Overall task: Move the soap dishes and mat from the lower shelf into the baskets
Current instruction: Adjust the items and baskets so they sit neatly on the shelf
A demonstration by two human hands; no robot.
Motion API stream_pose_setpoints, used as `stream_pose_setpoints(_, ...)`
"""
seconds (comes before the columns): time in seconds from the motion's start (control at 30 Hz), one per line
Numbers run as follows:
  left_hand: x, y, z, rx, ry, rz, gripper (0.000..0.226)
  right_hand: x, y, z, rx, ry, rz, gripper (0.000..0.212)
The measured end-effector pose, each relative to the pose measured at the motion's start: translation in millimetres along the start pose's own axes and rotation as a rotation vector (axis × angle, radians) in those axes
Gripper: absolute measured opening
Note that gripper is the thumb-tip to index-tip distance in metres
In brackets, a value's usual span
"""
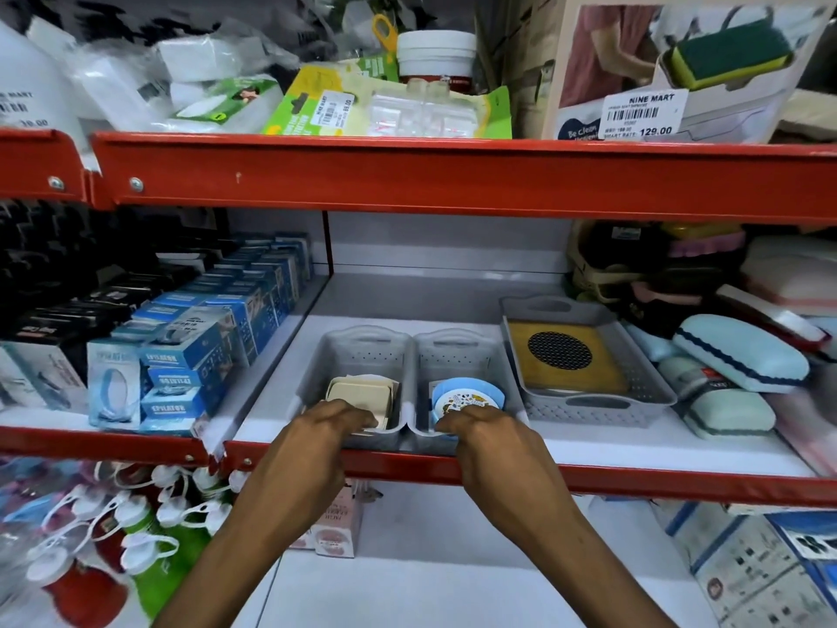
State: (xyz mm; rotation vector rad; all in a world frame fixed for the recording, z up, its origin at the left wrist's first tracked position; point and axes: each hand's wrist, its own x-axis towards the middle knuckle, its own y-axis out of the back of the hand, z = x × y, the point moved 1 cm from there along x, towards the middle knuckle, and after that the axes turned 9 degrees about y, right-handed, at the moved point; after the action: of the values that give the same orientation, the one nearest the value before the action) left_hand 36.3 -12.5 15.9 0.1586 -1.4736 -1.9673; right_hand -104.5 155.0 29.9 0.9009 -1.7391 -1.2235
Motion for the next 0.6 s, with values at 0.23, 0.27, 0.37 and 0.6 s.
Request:
stream_pose_setpoints(0.23, -3, 3, -3, -0.023, -0.004, -0.005, 0.071, -3, 6, -6, 0.016, 0.012, -0.034, 0.052)
stream_pose_setpoints(0.27, -4, 4, -3, -0.025, -0.006, -0.007, 0.072, -1, 7, -6, 0.018, 0.018, -0.050, 0.052)
stream_pose_setpoints(0.37, -5, 5, -1, -0.027, -0.020, -0.013, 0.069, 0, 10, -6, 0.036, 0.039, -0.124, 0.048)
stream_pose_setpoints(0.6, -7, 10, 1, -0.065, -0.038, 0.022, 0.042, -9, 30, 37, 0.111, -0.098, 0.337, 0.029)
